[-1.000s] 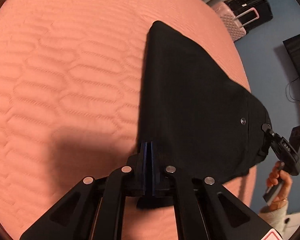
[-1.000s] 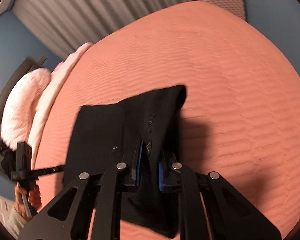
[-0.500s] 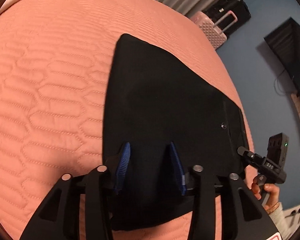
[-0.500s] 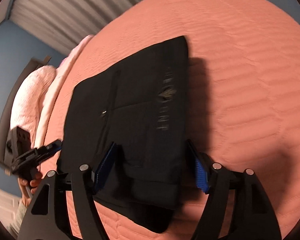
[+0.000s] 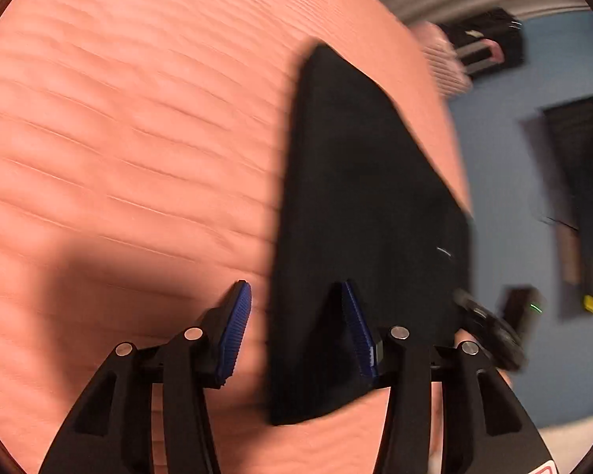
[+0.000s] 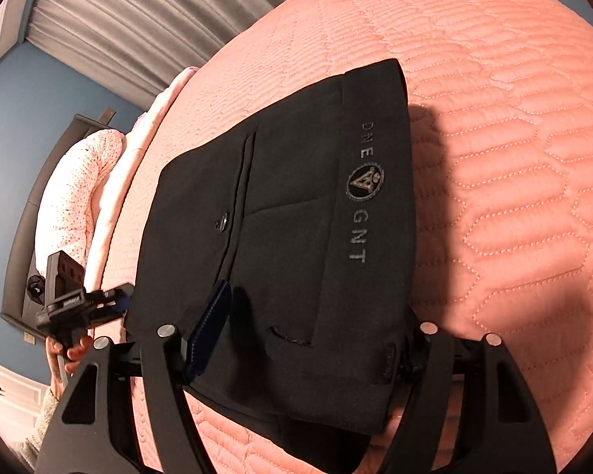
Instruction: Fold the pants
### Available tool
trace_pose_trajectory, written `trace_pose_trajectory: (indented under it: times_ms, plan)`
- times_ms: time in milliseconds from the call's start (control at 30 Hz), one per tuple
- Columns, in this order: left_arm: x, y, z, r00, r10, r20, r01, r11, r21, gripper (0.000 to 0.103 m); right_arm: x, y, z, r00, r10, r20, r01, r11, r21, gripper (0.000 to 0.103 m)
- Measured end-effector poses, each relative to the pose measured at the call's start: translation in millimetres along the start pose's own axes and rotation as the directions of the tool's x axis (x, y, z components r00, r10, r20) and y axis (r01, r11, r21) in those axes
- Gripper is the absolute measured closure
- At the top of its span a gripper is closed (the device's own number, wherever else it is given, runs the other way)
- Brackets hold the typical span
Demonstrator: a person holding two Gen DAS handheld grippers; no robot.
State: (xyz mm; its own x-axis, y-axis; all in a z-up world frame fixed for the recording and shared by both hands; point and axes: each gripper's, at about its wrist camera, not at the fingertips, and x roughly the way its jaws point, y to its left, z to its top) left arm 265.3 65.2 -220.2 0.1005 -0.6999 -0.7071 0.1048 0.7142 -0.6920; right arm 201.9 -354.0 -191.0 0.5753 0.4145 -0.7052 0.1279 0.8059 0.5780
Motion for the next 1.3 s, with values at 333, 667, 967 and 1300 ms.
trace_pose_trajectory:
  times_ms: [333,667,967,1300]
  plan:
    - [25,-50,25,0.988,0.138,0.071,-0.148,0.976,0.158,0.087,-1,5,3,1.0,-0.011,0.001,0.011,1.0,0.007,0.073]
    - [-108,-155,24,0.952,0.163,0.258,-0.245,0.912,0.328,0.094,-81,136,32,0.991,0.038,0.129,-0.012,0.98,-0.199,0.083]
    - [-88,-40,-56,0.865,0.48,0.147,-0.502,0.833,0.232,0.068,-31,84,-63,0.969,-0.247,0.003,0.242,0.948,-0.206,0.046]
    - [-85,-116,-45,0.771,0.515,0.375,-0.619,0.743,0.254,0.054,-63,178,-37,0.976,-0.045,0.212,0.098,0.964,-0.246,0.076]
